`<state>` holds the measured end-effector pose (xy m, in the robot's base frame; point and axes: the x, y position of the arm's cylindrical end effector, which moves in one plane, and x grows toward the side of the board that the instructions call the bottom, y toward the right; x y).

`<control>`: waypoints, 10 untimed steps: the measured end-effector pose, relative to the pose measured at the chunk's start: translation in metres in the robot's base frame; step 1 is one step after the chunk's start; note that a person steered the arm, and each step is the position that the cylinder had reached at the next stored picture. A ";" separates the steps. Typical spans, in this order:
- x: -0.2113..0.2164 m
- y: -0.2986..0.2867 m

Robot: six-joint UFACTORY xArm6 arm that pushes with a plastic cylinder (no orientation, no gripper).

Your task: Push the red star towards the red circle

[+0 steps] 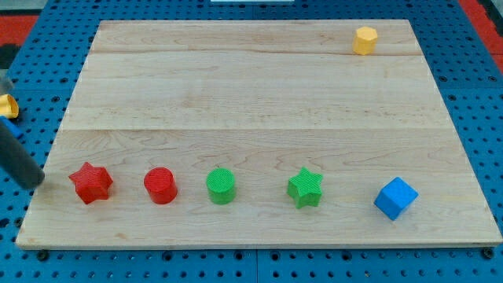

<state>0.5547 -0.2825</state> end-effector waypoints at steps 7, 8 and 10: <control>-0.006 0.058; 0.001 0.063; 0.013 0.008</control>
<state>0.5674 -0.2749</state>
